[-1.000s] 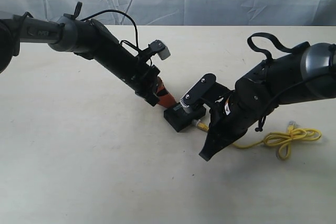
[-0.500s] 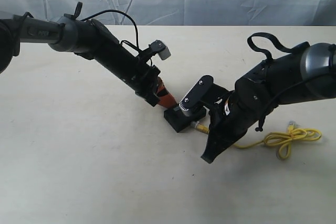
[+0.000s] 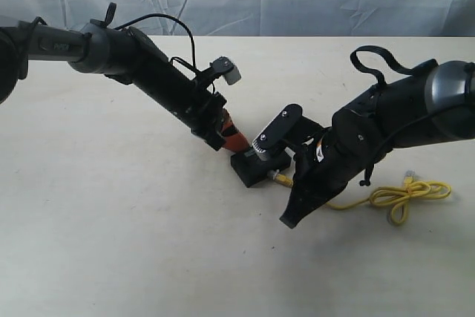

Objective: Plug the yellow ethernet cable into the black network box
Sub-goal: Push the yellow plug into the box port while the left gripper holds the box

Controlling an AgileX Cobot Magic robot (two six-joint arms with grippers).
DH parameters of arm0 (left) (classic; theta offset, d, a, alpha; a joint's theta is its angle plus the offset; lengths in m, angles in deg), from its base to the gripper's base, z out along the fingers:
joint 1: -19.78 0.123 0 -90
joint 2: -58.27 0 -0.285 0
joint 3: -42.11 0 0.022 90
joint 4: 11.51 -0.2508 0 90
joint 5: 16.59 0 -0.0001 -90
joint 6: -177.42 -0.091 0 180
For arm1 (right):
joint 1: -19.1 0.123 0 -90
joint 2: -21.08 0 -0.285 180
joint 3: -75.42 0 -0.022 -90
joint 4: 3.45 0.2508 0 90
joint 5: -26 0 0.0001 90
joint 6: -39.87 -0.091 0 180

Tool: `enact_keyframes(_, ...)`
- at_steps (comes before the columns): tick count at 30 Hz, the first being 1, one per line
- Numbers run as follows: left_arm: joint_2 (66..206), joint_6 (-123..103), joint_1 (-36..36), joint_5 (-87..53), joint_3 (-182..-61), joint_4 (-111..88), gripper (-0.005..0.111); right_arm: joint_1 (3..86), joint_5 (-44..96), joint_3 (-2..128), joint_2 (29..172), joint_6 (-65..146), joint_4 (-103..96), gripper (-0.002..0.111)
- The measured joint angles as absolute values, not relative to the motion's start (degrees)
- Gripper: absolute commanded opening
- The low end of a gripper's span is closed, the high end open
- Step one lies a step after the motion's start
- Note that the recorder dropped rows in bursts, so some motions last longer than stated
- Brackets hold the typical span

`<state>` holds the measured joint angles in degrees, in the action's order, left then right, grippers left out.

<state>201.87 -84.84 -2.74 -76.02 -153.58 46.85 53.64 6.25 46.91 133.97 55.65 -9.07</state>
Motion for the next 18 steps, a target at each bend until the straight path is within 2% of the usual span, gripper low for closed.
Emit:
enact_keyframes(9, 201.9, -81.8, -2.7, -76.8, -153.6, 46.9, 0.000, 53.6, 5.6, 46.9, 134.0, 44.7, -9.1, -0.001)
enact_keyframes(18, 201.9, -81.2, -2.5, -77.3, -153.6, 46.5, 0.000, 53.6, 7.7, 46.8, 134.0, 45.0, -9.2, -0.001)
